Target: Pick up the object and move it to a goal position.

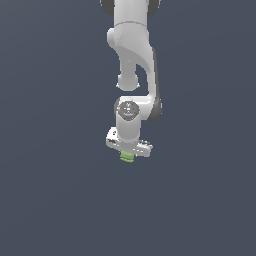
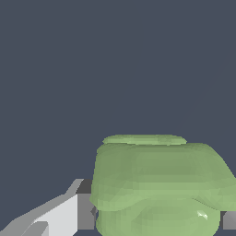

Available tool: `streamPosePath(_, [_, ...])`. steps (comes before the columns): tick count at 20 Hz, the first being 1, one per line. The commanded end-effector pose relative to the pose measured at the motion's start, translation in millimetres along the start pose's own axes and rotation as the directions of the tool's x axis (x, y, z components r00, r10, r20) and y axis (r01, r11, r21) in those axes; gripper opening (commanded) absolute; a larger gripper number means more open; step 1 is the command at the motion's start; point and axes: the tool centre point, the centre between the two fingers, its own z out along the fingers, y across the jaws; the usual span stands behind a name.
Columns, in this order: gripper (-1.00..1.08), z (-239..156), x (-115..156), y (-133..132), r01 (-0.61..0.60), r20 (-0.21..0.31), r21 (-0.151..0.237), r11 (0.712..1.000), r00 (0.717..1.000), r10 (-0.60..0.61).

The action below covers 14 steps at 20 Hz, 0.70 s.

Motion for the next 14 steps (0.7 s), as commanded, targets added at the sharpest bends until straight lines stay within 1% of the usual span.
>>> streamPosePath(1, [-1.0, 1, 0, 0, 0.0, 0.001, 0.0, 1.0, 1.0, 0.0])
streamPosePath(8, [-1.0, -5, 1, 3, 0.0, 0.0, 0.0, 1.0, 1.0, 0.0])
streamPosePath(14, [-1.0, -33, 6, 17, 0.0, 0.0, 0.0, 1.0, 1.0, 0.0])
